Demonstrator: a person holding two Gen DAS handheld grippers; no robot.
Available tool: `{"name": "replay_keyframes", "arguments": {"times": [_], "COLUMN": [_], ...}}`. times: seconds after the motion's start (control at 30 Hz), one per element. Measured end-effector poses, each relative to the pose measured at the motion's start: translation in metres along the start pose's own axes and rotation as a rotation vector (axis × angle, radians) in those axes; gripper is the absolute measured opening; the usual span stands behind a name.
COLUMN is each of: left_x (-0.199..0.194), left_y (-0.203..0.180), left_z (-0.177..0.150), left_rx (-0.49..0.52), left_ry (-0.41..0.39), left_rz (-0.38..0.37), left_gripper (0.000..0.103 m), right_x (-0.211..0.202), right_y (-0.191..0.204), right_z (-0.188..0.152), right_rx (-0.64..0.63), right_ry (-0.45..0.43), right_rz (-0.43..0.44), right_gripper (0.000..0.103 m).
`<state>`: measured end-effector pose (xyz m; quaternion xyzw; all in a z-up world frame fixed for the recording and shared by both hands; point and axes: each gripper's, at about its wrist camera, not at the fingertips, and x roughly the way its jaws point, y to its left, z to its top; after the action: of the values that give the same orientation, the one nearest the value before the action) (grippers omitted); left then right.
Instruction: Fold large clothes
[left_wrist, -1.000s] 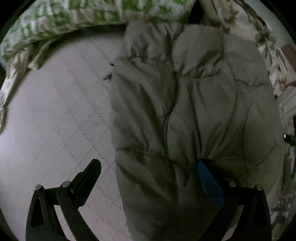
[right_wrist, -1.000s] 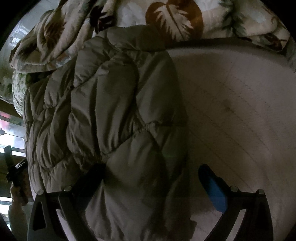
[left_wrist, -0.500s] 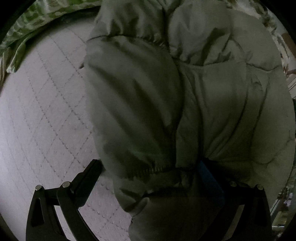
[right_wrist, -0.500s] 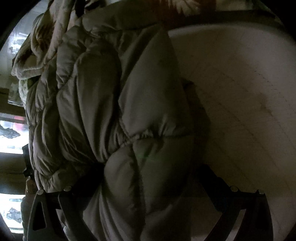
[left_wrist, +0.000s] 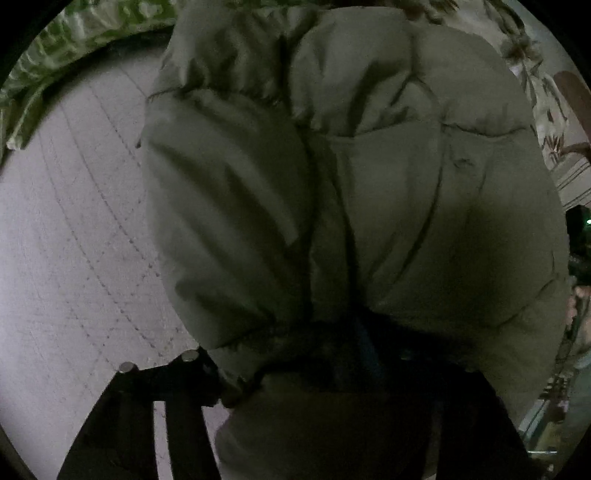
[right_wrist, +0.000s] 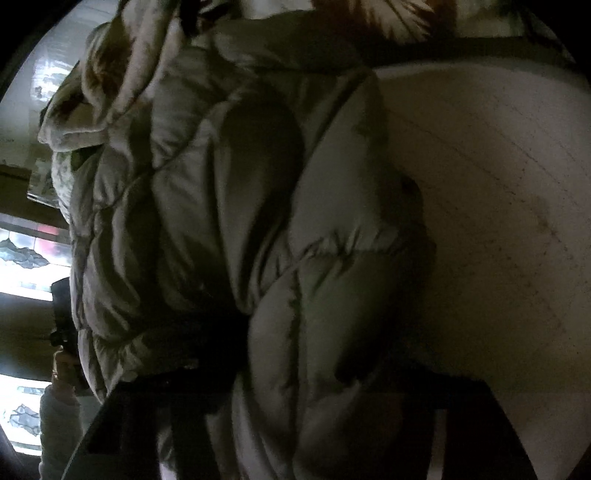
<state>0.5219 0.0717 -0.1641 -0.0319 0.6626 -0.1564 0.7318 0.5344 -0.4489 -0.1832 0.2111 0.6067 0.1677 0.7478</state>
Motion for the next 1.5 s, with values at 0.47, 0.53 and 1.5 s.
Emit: {"name": "replay_keyframes", "arguments": {"times": [0.47, 0.53, 1.5], "left_x": [-0.046, -0.054, -0.111], "left_y": [-0.041, -0.041, -0.028], "left_z": [-0.024, -0.029, -0.094], "left_rx": [0.045, 0.046, 0.079], "left_ry": [-0.116, -0.128, -0.208], "left_rz": [0.106, 0.105, 0.098], "left_gripper": [0.027, 0.026, 0.026], "right_x": [-0.052, -0.065, -0.145], "right_y": [0.039, 0.045, 0.114], "right_z": [-0.036, -0.046, -0.130], "right_rx": [-0.049, -0.045, -0.092], "right_ry": [-0.139, -0.156, -0.255], "right_rz": [-0.106, -0.105, -0.059], "right_gripper": [0.027, 0.026, 0.026]}}
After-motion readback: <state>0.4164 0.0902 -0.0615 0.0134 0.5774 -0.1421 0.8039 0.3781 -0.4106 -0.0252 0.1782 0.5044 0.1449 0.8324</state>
